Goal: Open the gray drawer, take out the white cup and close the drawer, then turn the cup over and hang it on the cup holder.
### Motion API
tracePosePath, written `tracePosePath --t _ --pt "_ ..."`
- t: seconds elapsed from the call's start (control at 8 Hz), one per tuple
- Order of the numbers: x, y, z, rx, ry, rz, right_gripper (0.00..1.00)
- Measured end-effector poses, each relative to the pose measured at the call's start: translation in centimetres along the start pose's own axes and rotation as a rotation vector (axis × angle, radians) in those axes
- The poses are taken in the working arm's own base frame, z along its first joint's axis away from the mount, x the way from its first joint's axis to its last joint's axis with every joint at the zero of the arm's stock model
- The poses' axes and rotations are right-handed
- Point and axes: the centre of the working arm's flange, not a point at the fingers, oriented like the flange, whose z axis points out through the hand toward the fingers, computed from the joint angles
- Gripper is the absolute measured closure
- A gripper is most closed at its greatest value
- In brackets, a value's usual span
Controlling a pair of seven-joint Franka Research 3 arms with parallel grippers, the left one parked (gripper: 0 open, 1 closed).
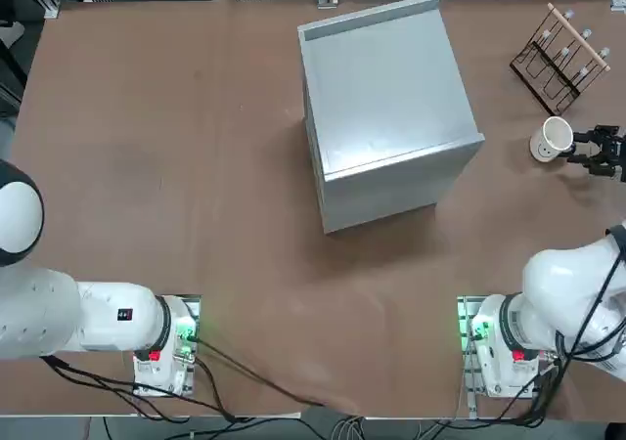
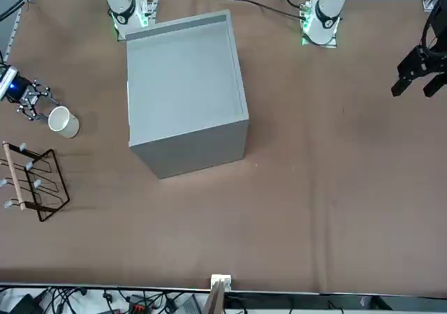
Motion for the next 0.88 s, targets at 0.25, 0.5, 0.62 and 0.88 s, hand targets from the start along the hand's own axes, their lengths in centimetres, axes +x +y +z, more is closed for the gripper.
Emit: tracePosePath --t 0.25,0.5,0.62,0.88 --pt "-0.2 0.2 0.2 -0.014 0.012 0.003 0.3" --pt "-0.4 0.6 0.5 -0.011 0.01 -0.001 0.39" --pt "-0.6 0.9 0.6 -0.008 0.009 -0.003 0.48" --pt "-0.5 1.1 0.8 -0.005 0.012 -0.007 0.56"
